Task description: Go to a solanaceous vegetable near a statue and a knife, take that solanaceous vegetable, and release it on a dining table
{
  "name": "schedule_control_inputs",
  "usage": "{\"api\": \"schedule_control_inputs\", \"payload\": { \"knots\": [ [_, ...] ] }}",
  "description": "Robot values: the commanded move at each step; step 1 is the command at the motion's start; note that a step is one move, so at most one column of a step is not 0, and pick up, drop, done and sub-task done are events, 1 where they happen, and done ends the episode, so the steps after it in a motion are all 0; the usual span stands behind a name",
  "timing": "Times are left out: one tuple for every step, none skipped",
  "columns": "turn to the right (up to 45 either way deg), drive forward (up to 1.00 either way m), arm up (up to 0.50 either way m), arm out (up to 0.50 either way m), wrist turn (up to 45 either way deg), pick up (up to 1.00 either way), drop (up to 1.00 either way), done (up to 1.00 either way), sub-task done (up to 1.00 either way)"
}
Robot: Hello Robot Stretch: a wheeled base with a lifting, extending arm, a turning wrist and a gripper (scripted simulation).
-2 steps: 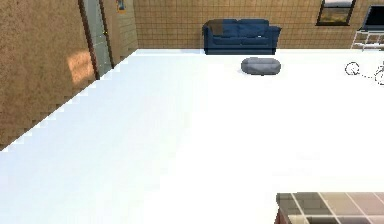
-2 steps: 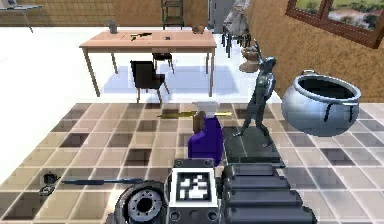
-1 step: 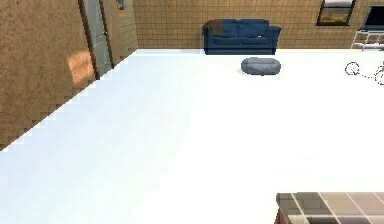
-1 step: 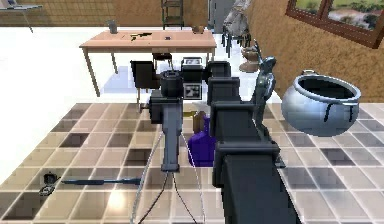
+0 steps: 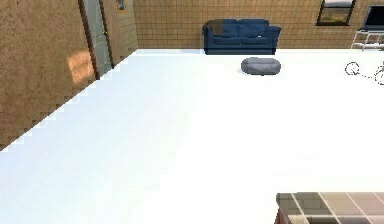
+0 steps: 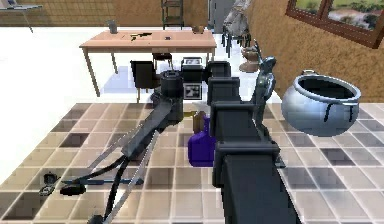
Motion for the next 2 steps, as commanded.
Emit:
{"api": "schedule_control_inputs", "payload": {
  "knots": [
    [0.0, 0.00, 0.00, 0.02, 0.0, 0.00, 0.00, 0.00, 0.00],
    [0.0, 0.00, 0.00, 0.00, 45.0, 0.00, 0.00, 0.00, 0.00]
  ]
}}
